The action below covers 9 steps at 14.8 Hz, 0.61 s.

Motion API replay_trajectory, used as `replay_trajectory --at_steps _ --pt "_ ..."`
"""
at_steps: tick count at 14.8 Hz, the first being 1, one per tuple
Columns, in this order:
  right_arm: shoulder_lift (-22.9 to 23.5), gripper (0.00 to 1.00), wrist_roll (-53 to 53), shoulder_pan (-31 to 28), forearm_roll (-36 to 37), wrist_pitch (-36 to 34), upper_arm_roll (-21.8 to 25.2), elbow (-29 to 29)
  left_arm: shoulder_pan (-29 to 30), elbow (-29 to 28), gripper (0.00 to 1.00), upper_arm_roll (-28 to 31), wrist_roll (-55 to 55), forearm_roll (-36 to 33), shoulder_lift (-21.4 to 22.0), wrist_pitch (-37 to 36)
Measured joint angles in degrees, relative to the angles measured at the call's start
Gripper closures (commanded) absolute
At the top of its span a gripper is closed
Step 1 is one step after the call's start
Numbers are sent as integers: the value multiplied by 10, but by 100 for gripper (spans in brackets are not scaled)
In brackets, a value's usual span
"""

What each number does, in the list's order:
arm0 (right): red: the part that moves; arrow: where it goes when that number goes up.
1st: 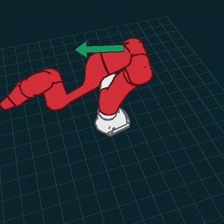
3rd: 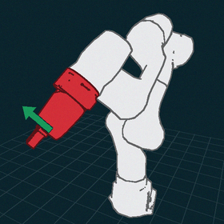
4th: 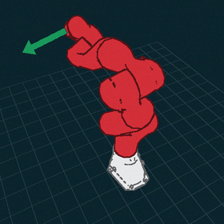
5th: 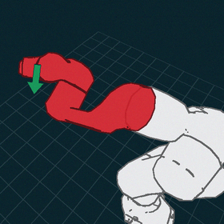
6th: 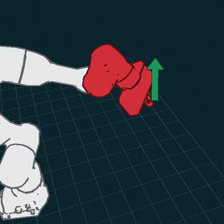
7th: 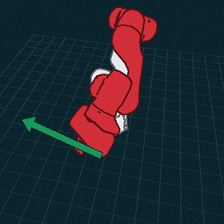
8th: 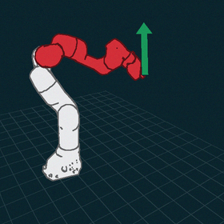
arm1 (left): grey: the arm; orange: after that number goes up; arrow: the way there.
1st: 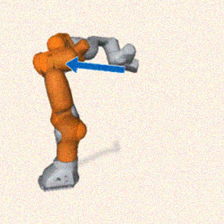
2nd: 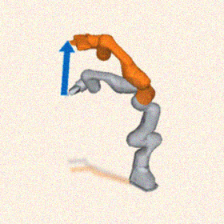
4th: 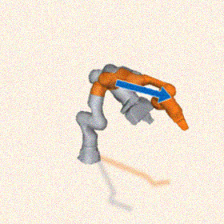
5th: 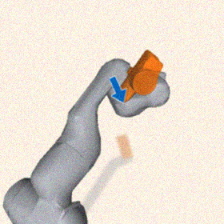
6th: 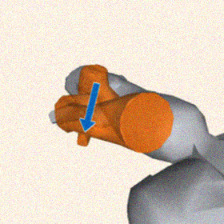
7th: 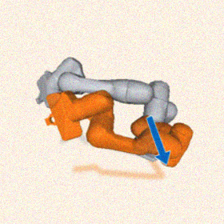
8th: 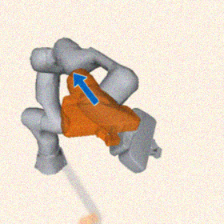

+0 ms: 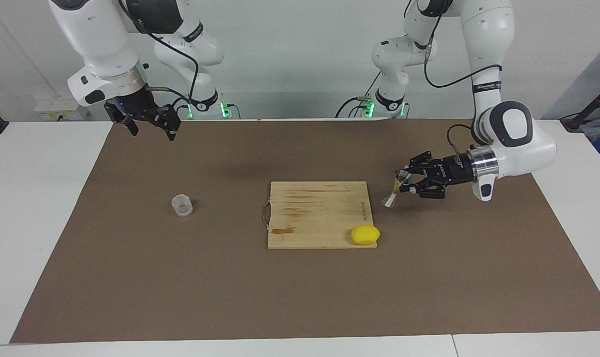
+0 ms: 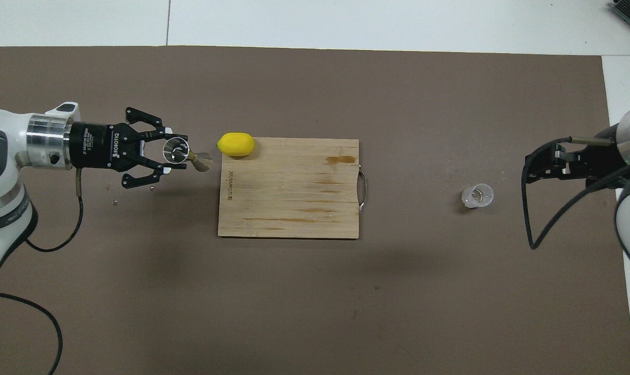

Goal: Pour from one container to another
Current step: 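Carry the dark cup over the board while the right gripper approaches the clear cup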

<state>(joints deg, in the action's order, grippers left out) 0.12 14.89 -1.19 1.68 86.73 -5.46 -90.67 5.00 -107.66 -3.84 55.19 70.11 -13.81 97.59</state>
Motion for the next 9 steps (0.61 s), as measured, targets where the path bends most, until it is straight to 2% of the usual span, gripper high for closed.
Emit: replay_trajectory --at_steps 5,9 --pt "0 7 102 0 0 35 0 -17 -113 -50 100 -1 0 97 19 151" --pt "0 6 263 -14 -40 45 1 -45 -200 -65 100 -1 0 171 19 274"
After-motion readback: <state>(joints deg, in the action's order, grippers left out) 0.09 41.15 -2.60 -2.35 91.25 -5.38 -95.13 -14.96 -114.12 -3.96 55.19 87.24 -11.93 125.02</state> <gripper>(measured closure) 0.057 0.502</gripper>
